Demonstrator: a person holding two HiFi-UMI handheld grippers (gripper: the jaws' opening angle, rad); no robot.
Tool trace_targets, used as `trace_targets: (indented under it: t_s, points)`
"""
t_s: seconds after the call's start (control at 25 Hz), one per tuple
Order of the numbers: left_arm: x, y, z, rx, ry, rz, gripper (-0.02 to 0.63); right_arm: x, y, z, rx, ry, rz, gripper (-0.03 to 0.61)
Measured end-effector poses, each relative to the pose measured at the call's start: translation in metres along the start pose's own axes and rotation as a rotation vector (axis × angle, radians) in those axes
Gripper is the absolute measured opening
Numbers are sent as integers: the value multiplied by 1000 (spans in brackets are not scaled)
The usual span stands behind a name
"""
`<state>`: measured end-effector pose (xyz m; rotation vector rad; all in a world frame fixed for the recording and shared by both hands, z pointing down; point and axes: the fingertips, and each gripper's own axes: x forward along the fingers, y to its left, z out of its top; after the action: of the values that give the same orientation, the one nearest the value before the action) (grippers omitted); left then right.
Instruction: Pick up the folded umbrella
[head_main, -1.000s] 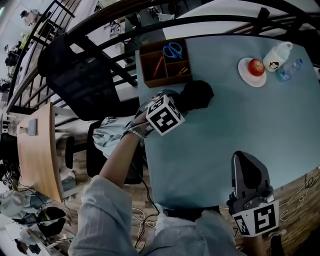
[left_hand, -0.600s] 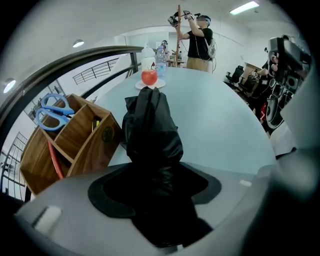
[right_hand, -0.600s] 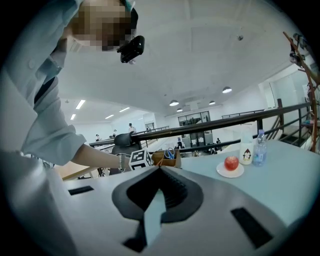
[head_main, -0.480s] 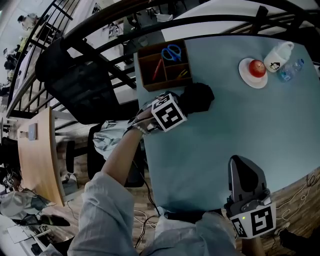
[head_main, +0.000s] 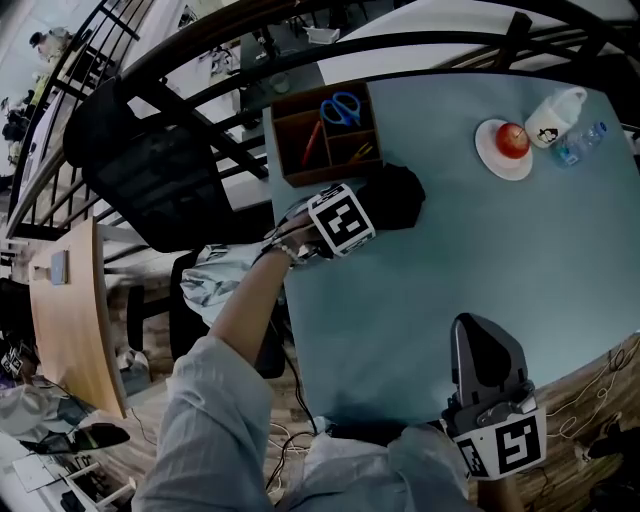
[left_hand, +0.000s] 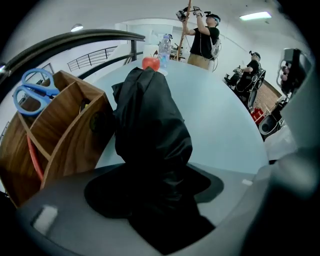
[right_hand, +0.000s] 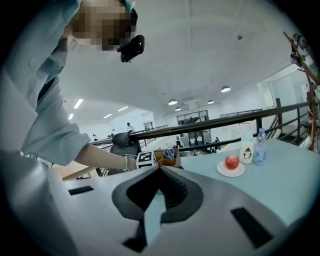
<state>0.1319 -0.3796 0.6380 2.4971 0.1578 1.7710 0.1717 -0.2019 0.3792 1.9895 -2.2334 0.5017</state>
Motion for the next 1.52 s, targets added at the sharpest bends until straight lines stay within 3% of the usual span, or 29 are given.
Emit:
trace_targets:
  t_s: [0.56, 0.68, 0.92, 1.2, 1.52]
  points:
    - [-5, 3, 3, 17, -55, 60, 287, -26, -12, -1, -7, -8, -37, -2]
    - [-7, 3, 1, 14, -70, 115, 279, -37, -14, -3, -9, -13, -35, -2]
    - [-24, 8, 5, -134, -145, 199, 279, -63, -21, -4, -18, -27, -30, -1]
    - [-68, -2, 21, -218, -245, 276, 279, -88, -21, 2, -31, -55, 8, -2]
    - [-118, -42, 36, -314, -395, 313, 281, -120, -15, 13, -62, -96, 54, -1]
